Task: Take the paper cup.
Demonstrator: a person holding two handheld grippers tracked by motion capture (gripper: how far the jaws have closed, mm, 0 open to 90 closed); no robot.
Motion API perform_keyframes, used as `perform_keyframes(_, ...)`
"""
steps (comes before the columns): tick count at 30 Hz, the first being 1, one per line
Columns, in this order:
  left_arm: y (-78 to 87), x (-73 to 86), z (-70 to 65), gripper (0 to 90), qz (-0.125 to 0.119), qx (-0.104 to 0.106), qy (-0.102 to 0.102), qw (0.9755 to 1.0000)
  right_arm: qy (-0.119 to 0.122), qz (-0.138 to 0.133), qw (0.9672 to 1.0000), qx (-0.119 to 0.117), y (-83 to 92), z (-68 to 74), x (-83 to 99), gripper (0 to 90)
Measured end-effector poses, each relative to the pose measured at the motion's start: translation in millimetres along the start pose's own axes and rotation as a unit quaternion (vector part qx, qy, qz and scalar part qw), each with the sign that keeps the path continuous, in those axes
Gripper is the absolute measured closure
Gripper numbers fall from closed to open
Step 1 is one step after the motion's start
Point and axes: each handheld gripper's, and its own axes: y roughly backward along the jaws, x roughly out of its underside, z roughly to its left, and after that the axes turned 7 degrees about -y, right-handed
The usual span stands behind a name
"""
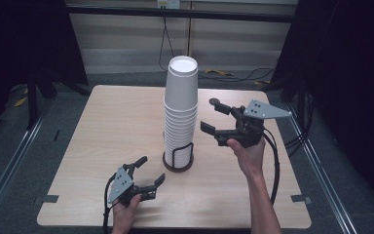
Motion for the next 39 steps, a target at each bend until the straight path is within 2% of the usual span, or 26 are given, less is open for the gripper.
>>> perform_keyframes(5,0.0,0.0,0.0,15.7,0.0,0.0,0.0,1.0,0.016,0.009,0.9998,-0.003,-6.2,2.2,-20.1,19.2)
perform_keyframes(8,-0.1,0.0,0.0,15.6,-0.001,0.0,0.0,1.0,0.015,0.013,0.9997,-0.014,-10.4,1.3,-29.5,19.0)
perform_keyframes(23,0.0,0.1,0.1,15.7,-0.001,0.002,0.001,1.0,0.036,0.037,0.9982,-0.03,-35.6,6.1,-81.3,17.1)
perform_keyframes(34,0.1,0.0,0.2,15.8,-0.001,0.003,0.001,1.0,0.035,0.06,0.9969,-0.036,-58.4,11.8,-102.2,13.2)
perform_keyframes(39,0.0,0.1,0.3,15.8,-0.001,0.003,0.001,1.0,0.034,0.072,0.9959,-0.044,-69.1,11.9,-104.9,13.7)
